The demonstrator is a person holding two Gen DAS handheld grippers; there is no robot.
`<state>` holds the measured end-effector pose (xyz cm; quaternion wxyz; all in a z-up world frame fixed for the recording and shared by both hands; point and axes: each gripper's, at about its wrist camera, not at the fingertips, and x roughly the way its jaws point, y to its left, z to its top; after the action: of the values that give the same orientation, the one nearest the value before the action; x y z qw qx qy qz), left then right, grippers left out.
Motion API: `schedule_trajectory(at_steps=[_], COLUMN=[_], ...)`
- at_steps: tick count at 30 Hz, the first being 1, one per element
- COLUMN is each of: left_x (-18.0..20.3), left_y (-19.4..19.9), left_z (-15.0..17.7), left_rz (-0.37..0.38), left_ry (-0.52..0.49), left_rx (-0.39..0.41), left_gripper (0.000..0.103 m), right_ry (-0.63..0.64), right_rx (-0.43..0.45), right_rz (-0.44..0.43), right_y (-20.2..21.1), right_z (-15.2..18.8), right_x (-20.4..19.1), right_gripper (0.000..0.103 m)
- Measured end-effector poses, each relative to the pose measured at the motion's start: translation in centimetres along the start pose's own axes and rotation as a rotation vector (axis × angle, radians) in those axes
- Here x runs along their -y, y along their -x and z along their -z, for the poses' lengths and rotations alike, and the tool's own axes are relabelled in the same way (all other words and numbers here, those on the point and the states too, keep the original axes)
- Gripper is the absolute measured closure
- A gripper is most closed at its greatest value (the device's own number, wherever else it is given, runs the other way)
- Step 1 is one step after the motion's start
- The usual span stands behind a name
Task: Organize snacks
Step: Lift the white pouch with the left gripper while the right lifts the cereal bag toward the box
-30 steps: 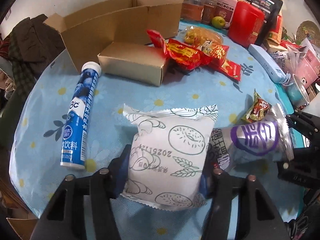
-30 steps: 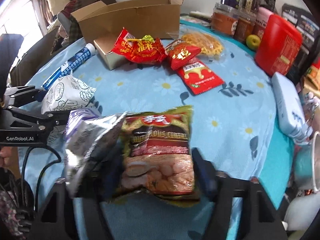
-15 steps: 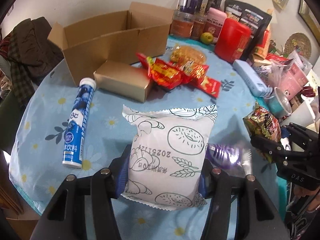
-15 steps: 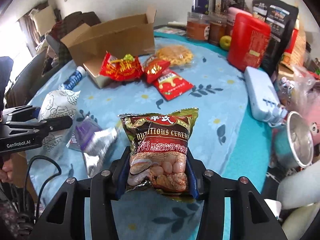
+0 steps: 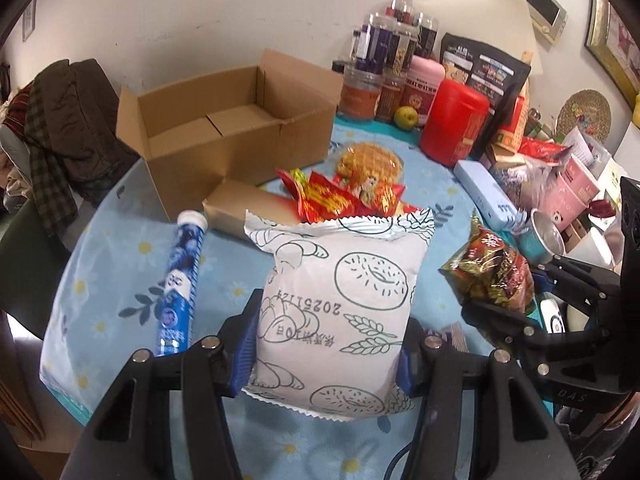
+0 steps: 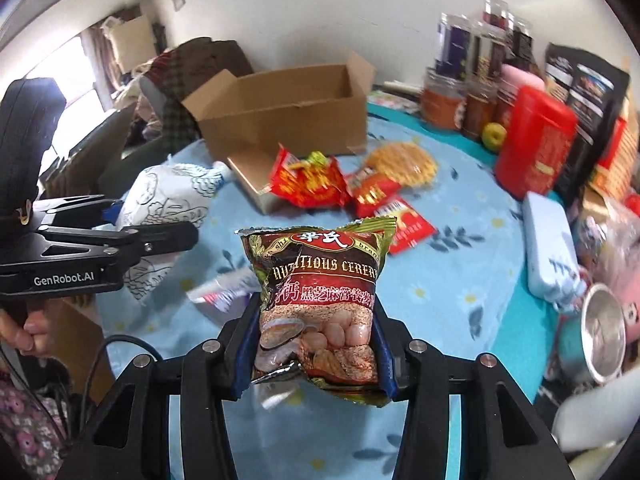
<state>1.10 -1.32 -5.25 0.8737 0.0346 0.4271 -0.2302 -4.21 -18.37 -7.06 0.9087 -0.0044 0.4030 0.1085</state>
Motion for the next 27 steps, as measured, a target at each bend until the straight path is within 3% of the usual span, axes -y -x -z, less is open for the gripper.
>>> schedule_trajectory(at_steps=[27], left_x=[-5.7], left_y=[3.3], left_z=[-10.5], left_rz=[-0.055], left_ry=[0.047], left_rx=[0.235], left_gripper=[0.049], right_ry=[0.177], right_rx=[0.244], right_rz=[-0.067], right_y=[0.2], right_z=[-13.9], right_x=[-2.5], right_gripper=[0.055])
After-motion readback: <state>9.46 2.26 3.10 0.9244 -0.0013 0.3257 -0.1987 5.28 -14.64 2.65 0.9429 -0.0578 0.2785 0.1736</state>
